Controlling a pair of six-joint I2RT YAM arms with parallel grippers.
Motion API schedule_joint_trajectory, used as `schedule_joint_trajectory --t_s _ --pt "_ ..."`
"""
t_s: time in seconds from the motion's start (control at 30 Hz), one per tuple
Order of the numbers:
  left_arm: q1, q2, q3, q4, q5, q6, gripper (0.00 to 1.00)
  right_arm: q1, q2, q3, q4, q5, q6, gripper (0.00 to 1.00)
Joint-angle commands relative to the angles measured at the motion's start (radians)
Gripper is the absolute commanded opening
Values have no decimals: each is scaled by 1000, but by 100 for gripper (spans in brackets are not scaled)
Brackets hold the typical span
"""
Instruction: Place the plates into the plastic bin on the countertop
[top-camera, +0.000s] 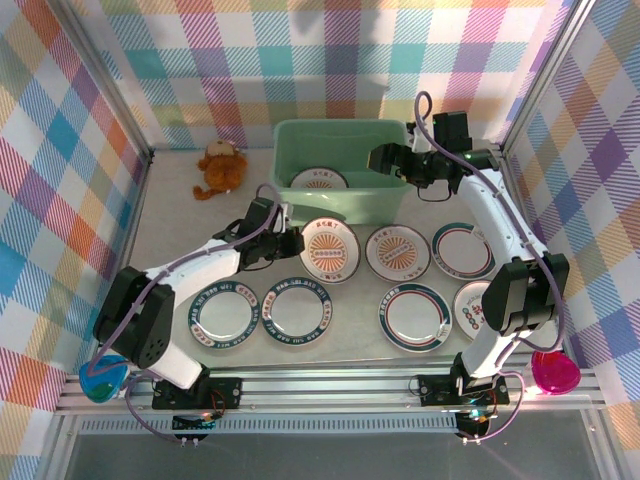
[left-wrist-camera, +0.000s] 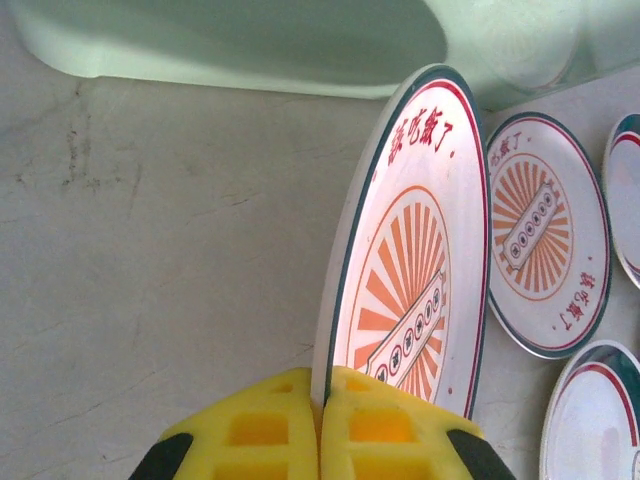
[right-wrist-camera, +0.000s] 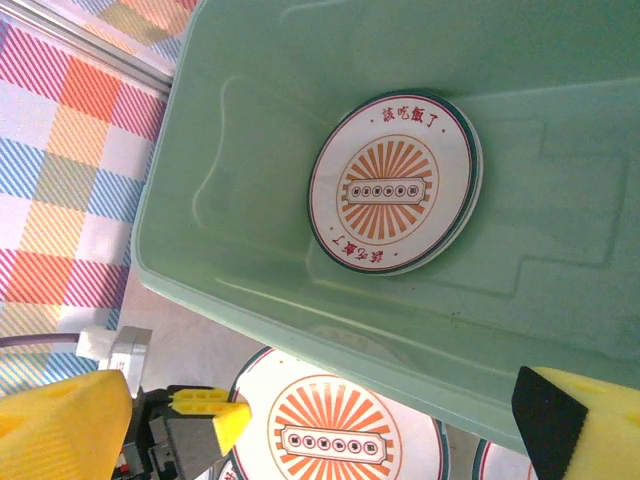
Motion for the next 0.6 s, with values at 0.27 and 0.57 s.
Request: schedule_joint_trajectory --t_s 0.27,0.57 --pt "-13 -159 17 -10 81 100 0 -10 12 75 -27 -86 -91 96" --pt "0 -151 194 -80 154 126 0 -22 -9 82 -119 -176 -256 75"
